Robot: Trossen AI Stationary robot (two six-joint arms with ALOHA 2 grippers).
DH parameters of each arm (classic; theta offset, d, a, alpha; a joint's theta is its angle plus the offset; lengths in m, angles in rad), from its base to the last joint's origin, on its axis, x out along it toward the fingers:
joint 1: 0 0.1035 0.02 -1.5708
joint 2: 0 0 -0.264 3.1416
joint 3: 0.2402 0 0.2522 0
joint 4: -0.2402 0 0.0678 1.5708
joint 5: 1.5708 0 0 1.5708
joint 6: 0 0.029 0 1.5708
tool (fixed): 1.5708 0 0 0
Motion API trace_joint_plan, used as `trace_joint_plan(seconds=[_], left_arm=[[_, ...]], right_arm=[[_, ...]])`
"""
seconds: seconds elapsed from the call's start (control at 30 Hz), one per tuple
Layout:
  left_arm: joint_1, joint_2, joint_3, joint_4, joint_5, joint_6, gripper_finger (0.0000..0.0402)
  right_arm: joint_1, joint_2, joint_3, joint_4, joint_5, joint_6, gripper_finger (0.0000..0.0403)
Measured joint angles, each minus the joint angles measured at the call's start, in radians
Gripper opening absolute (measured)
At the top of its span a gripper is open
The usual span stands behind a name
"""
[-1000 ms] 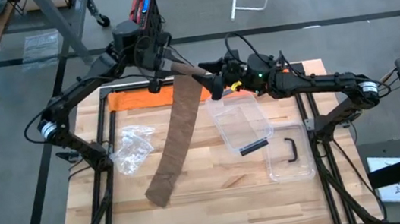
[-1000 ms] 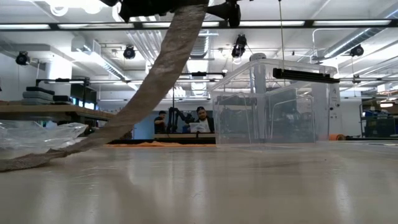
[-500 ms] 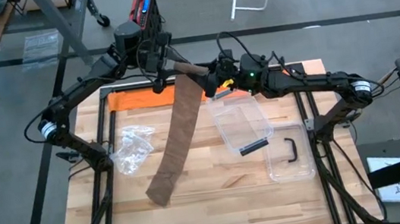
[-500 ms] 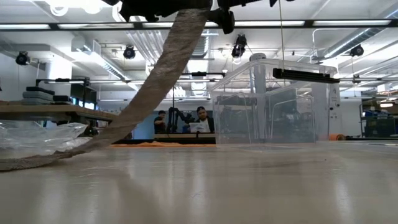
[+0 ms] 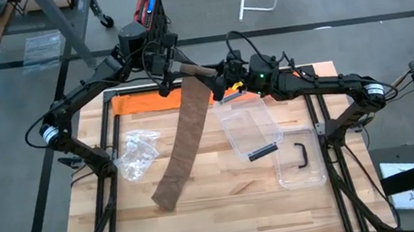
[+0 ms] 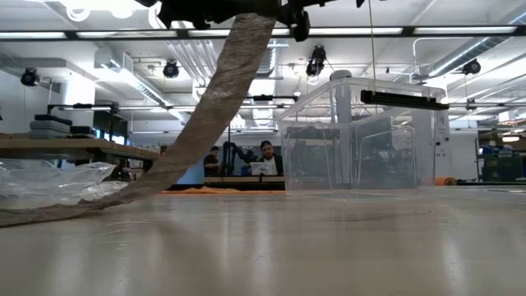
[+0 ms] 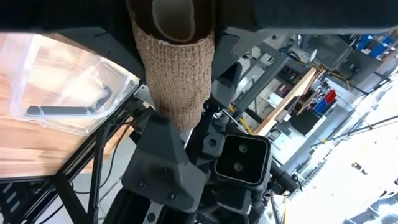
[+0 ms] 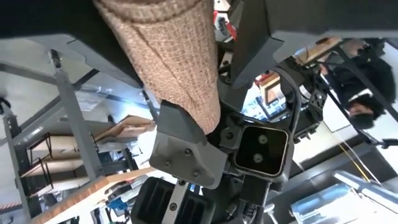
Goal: Roll bandage
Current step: Roll the brown bandage
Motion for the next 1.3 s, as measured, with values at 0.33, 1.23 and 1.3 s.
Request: trace_joint_plan(seconds=[0.33, 1.23, 1.3], left_arm=[[0.000, 0.000, 0.000, 0.000, 0.012, -0.092, 0.0119], [0.248, 0.008, -0.046, -0.049, 0.357, -0.523, 0.0256], [0.235, 0.033, -0.046, -0.030, 0.389, -0.597, 0.0263]], right_arm=[[0.000, 0.000, 0.000, 0.002, -0.001, -0.029, 0.0145], [0.029, 0.000, -0.162, 0.273, 0.157, -0.200, 0.0129], [0.029, 0.000, -0.176, 0.295, 0.160, -0.223, 0.0130]])
